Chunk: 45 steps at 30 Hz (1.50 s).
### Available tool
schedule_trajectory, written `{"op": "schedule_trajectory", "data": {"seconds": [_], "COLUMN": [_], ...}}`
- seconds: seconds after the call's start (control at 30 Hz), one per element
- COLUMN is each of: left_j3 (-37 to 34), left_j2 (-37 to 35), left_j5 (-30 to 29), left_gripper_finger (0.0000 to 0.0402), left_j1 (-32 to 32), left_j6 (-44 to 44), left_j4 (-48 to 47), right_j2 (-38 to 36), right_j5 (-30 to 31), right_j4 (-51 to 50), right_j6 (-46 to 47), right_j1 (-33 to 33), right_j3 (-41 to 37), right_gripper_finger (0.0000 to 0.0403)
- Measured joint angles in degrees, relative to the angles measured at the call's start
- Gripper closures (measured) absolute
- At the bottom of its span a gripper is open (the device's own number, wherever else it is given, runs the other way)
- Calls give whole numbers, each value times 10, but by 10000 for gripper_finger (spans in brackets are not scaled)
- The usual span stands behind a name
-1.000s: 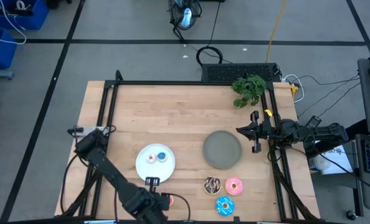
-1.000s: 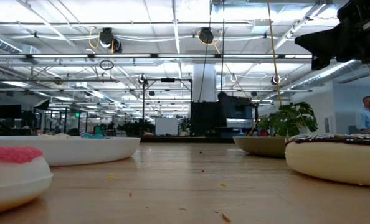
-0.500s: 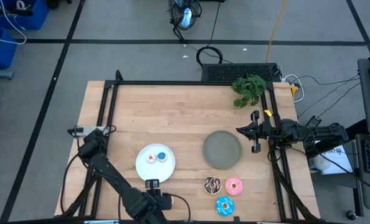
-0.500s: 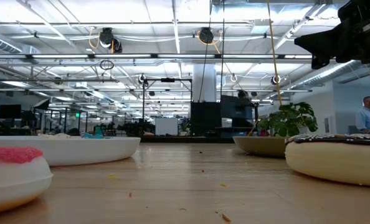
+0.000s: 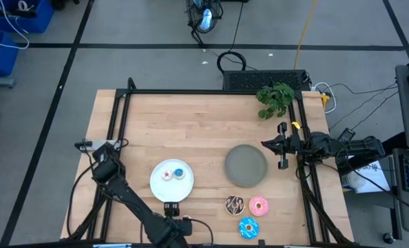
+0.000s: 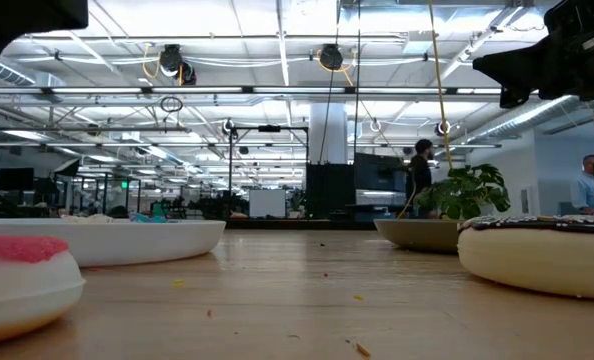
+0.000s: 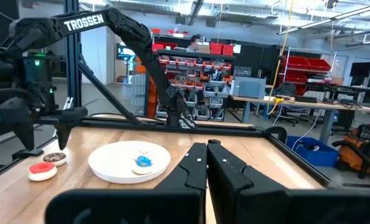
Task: Pick & Place donuts
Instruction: Put the small brown donut on the white plate
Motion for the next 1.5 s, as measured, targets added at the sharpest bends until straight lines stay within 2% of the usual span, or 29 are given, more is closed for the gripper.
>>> {"op": "schedule_trajectory", "data": {"seconds": [0.2, 0.37, 0.53, 0.7, 1.37, 1.5], "left_j3": [0, 0, -4, -32, -50, -76], "left_j2": [-1, -1, -1, -1, -1, -1], "left_j5": [-12, -13, -3, 24, 15, 35], "left_gripper_finger": [51, 62, 75, 70, 64, 64], "left_j1": [0, 2, 8, 9, 9, 11], "left_j6": [-1, 28, 29, 27, 30, 31], "left_j4": [-1, -1, 3, 26, 40, 59], "right_j2": [0, 0, 0, 0, 0, 0], "right_j5": [0, 0, 0, 0, 0, 0], "right_j4": [0, 0, 0, 0, 2, 2], "right_j6": [0, 0, 0, 1, 1, 0], "right_j1": [0, 0, 0, 0, 0, 0], "right_j3": [0, 0, 0, 0, 0, 0], "right_gripper_finger": [403, 403, 403, 403, 403, 403]}}
